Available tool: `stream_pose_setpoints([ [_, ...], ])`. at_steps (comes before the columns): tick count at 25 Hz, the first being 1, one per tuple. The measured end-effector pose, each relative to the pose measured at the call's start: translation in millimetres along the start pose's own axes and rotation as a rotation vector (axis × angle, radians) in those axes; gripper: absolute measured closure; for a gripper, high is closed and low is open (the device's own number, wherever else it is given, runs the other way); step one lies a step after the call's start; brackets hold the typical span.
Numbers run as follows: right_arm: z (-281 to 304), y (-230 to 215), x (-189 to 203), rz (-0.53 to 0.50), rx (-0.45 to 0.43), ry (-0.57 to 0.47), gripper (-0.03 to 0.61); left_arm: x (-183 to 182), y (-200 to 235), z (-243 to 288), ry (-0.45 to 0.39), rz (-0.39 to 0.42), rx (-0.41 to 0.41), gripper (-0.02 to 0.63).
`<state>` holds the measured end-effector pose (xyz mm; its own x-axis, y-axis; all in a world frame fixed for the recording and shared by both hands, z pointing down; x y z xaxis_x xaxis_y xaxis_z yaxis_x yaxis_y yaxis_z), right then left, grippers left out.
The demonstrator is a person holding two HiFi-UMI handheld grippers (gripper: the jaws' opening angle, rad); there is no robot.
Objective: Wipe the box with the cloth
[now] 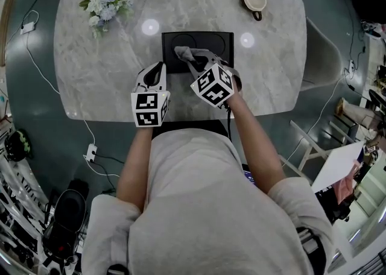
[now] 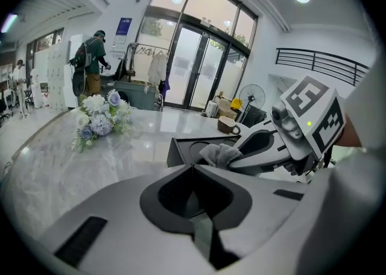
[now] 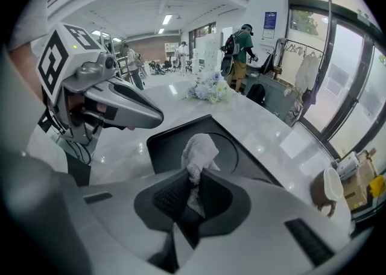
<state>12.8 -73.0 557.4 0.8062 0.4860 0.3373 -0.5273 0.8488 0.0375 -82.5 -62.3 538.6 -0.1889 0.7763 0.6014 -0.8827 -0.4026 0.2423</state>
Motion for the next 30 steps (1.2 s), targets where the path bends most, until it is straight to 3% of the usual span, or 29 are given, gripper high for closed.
stream_pose_setpoints([
  [23,-8,36,21,0.007,-0.037,0.006,0.528,4,-17,3,0.011,0.041,0.024,0.589],
  [30,-39,-5,12,0.049,0.073,-0.059,0.528,-22,-24,6,-0.015,0.085,0.04,0.589],
])
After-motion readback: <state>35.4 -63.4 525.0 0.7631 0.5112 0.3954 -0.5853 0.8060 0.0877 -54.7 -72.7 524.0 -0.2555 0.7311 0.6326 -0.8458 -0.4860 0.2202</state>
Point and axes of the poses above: the fingertips, and each gripper's own axes: z forward along the fingers, y to its left, x out of its underside, the point moved 2 cm from there along -z, backward along the fingers, and after that the axes turned 12 degrees about y, right-handed, at the moved point
